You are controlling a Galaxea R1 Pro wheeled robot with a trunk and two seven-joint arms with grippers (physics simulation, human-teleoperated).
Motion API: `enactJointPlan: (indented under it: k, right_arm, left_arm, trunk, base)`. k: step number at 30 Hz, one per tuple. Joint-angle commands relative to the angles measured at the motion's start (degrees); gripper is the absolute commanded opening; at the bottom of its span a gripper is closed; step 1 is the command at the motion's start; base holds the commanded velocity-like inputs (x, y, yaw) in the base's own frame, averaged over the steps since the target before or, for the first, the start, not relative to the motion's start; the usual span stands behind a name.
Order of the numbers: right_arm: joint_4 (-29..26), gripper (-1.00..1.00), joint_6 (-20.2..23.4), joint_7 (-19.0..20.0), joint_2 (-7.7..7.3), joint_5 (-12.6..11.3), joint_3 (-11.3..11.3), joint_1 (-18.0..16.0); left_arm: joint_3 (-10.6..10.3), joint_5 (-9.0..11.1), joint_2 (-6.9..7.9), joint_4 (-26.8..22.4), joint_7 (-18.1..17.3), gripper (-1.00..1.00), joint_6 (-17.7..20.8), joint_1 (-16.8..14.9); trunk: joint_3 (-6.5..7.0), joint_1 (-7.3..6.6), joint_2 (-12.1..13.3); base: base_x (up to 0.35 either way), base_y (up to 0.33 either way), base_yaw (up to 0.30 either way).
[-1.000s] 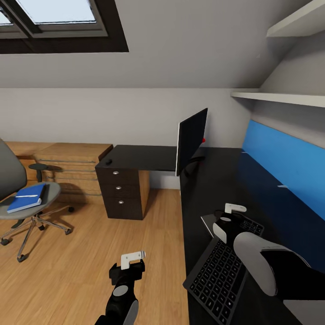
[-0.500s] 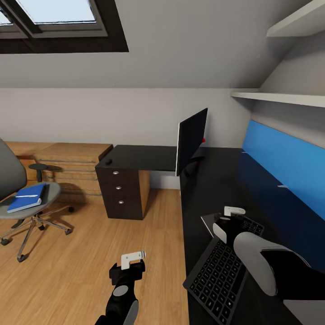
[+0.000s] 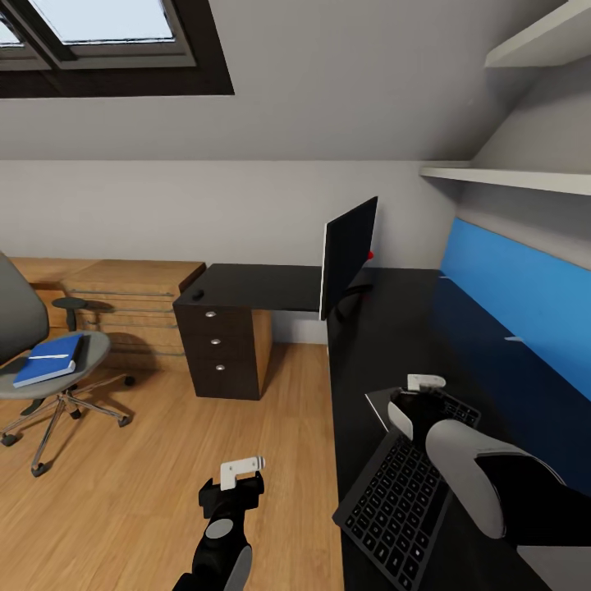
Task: In the bedroom, organize the workspace by keeping the computer under the desk, ensuring the monitor is on the desk, placing the keyboard on the desk next to the monitor, placing the mouse on the desk next to the keyboard, moving the folder from the swivel chair onto the desk next to the mouse, stacking the notebook on top of the folder with the pen on top of the notebook, and positioning the swivel chair next to the desk.
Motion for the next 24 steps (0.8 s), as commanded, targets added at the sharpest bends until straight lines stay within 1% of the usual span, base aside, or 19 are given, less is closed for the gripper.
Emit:
enactJointPlan:
  k: [1,2,6,20,24]
  right_arm:
    - [1.57,1.00,0.80,-0.17,-0.01,-1.06,-0.54,0.02]
    - [1.45,1.00,1.53,-0.16,0.00,-1.06,-0.54,0.02]
    - [1.29,1.00,2.25,-0.15,0.01,-1.06,-0.58,0.02]
    - [1.21,1.00,1.96,-0.06,0.20,-1.06,-0.63,0.02]
    - [1.19,1.00,1.95,0.00,0.23,-1.06,-0.63,0.02]
  left_arm:
    - [-0.11,0.43,0.03,-0.08,0.45,1.00,0.18,-0.03]
    - [-0.11,0.43,0.03,-0.08,0.45,1.00,0.18,-0.02]
    - [-0.11,0.43,0.02,-0.08,0.45,1.00,0.18,-0.04]
    - [-0.11,0.43,0.04,-0.08,0.45,1.00,0.24,-0.04]
    - [-0.11,0.43,0.00,-0.08,0.45,1.00,0.24,-0.04]
  trunk:
    - [-0.07,0.00,-0.03]
    - [-0.07,0.00,-0.03]
    - [-0.07,0.00,-0.03]
    - [-0.06,0.00,-0.03]
    - [0.05,0.00,-0.03]
  base:
    - [0.000,0.000,0.000]
    - [0.000,0.000,0.000]
    - [0.000,0.000,0.000]
    - [0.000,0.000,0.000]
    - [0.000,0.000,-0.075]
